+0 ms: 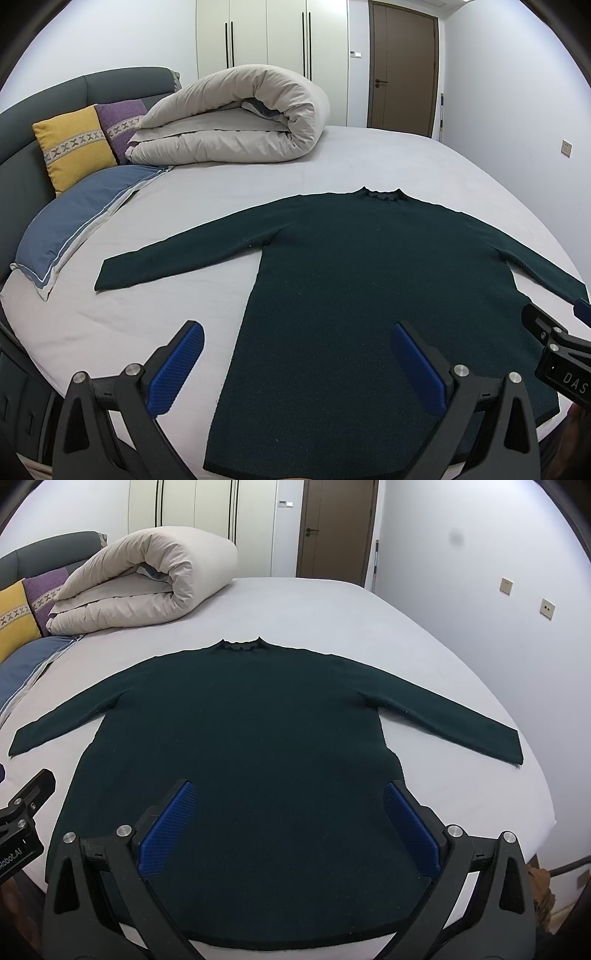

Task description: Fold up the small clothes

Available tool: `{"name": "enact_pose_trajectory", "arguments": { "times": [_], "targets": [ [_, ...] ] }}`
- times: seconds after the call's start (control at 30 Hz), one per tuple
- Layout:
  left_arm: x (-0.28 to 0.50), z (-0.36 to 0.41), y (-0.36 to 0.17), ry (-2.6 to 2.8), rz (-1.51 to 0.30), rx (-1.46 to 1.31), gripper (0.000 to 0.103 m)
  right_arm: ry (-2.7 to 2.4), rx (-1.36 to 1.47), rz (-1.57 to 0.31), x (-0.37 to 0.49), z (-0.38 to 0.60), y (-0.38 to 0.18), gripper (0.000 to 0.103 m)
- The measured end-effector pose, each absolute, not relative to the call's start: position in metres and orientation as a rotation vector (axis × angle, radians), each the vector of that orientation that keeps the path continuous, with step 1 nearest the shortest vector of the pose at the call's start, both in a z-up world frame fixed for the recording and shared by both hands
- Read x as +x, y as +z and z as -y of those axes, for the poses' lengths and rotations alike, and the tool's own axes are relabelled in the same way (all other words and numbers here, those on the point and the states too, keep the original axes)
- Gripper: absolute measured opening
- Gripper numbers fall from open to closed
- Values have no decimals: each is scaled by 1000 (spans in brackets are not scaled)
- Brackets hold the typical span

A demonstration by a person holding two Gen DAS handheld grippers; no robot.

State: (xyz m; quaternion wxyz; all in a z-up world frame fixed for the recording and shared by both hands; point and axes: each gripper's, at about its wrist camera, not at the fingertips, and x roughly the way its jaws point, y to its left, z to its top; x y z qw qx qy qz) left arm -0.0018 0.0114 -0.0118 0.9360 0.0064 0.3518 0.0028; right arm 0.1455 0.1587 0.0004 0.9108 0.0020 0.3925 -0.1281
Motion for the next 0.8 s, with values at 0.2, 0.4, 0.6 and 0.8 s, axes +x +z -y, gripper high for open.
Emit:
{"name": "enact_pose_trajectory", "arguments": {
  "times": [0.2,0.4,0.6,0.8],
  "targets": [
    [-2,-11,-12,6,-719,13,103,-262,4,-815,151,-159,-3,103],
    [-1,-11,-12,7,-719,13,103,-263,4,-806,150,-159,-3,103],
    [-1,-11,-12,6,-720,13,103,-262,6,-807,149,-158,-5,103],
    [-1,-11,-12,6,-720,13,103,-261,8,-810,146,-160,-7,103]
  ]
}}
